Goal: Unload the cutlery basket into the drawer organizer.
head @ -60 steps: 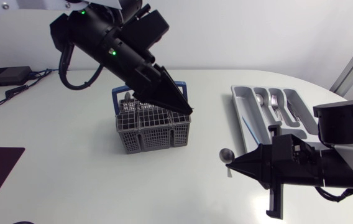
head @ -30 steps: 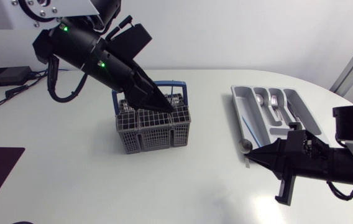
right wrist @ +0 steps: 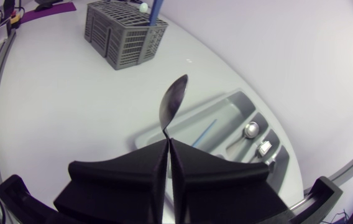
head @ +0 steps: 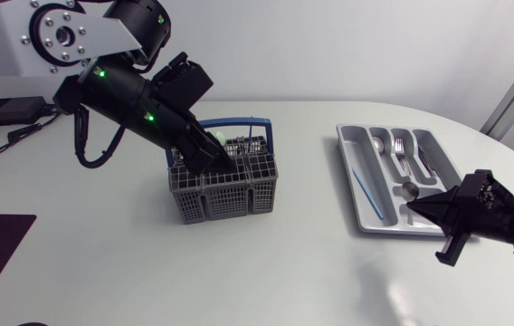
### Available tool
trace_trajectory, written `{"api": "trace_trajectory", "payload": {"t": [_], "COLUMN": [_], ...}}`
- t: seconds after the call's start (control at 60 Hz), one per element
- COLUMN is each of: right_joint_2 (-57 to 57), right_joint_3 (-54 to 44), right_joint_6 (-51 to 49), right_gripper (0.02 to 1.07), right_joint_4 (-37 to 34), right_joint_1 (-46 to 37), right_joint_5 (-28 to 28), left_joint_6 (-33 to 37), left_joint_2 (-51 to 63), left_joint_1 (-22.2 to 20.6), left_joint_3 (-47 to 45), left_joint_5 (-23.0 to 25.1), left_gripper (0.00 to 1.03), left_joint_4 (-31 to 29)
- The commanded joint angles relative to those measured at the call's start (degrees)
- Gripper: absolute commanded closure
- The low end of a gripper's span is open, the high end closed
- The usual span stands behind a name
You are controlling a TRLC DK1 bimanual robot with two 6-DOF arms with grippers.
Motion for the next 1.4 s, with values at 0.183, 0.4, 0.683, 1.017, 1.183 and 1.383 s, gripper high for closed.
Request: {"api": "trace_trajectory", "payload": {"t": [0.183, 0.4, 0.683, 1.017, 1.183, 1.383], "right_joint_2": [8.7, 13.27, 16.61, 20.21, 20.65, 18.72], "right_joint_3": [6.06, 6.67, 2.54, -2.21, -2.47, -2.21], "right_joint_6": [-9.39, -16.86, -22.66, -23.54, -23.19, -22.22], "right_gripper": [0.99, 0.99, 0.99, 0.97, 0.91, 0.5], "right_joint_4": [4.8, 7.17, 15.87, 23.26, 24.05, 24.05], "right_joint_1": [-9.4, -12.48, -12.04, -5.1, -3.34, -3.6], "right_joint_5": [-0.43, 3.08, 10.82, 20.22, 22.16, 22.07], "left_joint_6": [-1.25, -1.25, -1.34, -1.69, -1.96, -1.87], "left_joint_2": [-1.9, -2.16, -2.78, -4.71, -6.21, -7.96], "left_joint_1": [0.64, 0.72, 0.46, 0.46, 0.55, 1.34], "left_joint_3": [-2.56, -2.73, -3.44, -4.49, -5.46, -6.6], "left_joint_5": [-1.75, -2.8, -3.24, -6.49, -7.9, -9.22], "left_gripper": [0.1, 0.1, 0.1, 0.09, 0.09, 0.09], "left_joint_4": [0.5, 0.42, 0.42, 0.33, -0.02, -1.17]}}
